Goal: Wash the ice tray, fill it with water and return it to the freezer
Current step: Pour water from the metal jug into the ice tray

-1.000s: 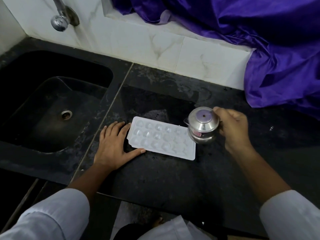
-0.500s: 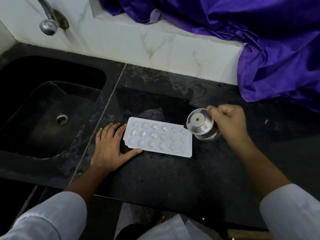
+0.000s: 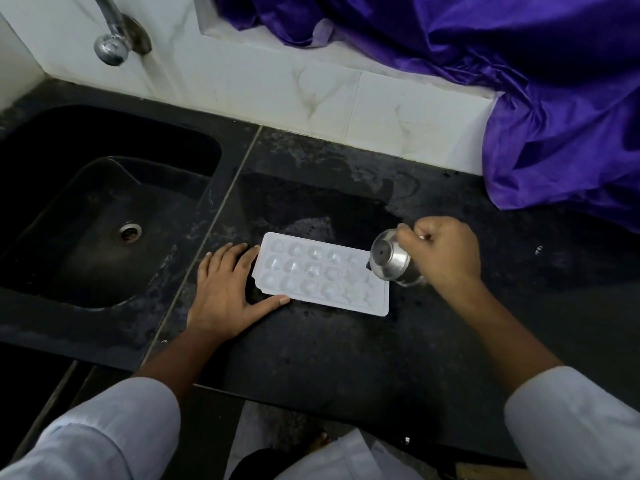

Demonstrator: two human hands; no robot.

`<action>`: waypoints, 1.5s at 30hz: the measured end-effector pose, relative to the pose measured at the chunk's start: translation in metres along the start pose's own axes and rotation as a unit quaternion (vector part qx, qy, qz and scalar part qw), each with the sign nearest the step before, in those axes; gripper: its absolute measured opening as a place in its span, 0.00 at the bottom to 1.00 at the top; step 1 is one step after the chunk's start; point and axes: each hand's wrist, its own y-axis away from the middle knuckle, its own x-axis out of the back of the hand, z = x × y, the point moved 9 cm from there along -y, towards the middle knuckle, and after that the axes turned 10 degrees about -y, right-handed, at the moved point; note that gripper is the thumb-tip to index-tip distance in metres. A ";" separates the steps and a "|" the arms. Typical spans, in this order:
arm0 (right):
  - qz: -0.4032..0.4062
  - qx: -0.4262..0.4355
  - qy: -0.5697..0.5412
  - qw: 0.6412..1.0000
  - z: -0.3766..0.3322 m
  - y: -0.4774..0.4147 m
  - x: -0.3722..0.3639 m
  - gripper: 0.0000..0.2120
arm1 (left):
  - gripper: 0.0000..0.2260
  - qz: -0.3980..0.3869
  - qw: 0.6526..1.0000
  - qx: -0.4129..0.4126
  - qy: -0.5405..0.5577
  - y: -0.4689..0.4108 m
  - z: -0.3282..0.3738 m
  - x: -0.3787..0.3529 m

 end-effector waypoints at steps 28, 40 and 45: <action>0.017 -0.002 0.045 0.999 0.011 0.012 0.030 0.24 | 0.49 0.002 1.000 -0.002 -0.003 -0.001 0.001 -0.001; 0.112 -0.180 -0.324 0.922 0.079 0.032 0.058 0.20 | 0.48 0.002 1.000 -0.003 -0.006 -0.001 0.000 -0.001; 0.179 -0.232 -0.500 0.815 0.091 0.048 0.075 0.14 | 0.48 0.001 1.000 -0.001 -0.010 -0.001 0.000 -0.001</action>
